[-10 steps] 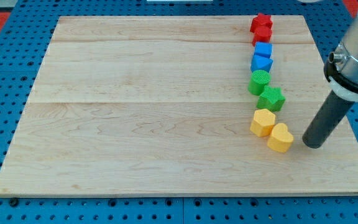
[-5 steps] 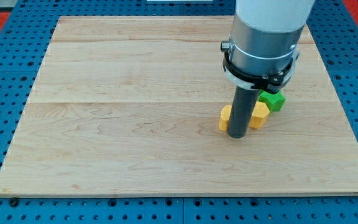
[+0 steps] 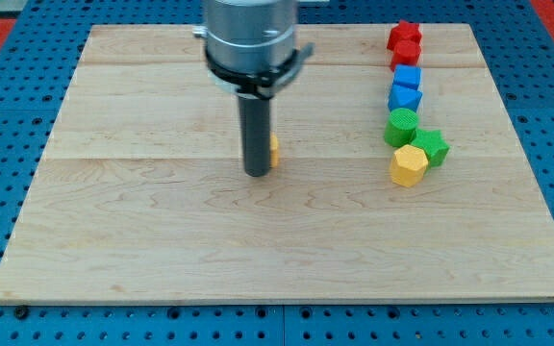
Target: Move the yellow heart towards center
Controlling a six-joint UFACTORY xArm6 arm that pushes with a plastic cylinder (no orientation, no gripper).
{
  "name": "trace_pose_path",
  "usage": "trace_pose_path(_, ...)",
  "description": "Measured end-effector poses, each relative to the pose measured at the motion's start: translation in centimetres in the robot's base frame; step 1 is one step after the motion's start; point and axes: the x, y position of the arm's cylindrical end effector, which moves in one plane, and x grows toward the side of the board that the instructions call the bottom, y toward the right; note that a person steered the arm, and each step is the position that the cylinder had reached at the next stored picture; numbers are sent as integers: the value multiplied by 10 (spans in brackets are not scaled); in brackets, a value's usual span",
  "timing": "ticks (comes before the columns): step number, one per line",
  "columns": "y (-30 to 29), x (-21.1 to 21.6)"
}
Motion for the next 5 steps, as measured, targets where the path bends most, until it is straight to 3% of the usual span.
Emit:
trace_pose_path(1, 10, -14)
trace_pose_path(3, 51, 4)
trace_pose_path(5, 67, -47)
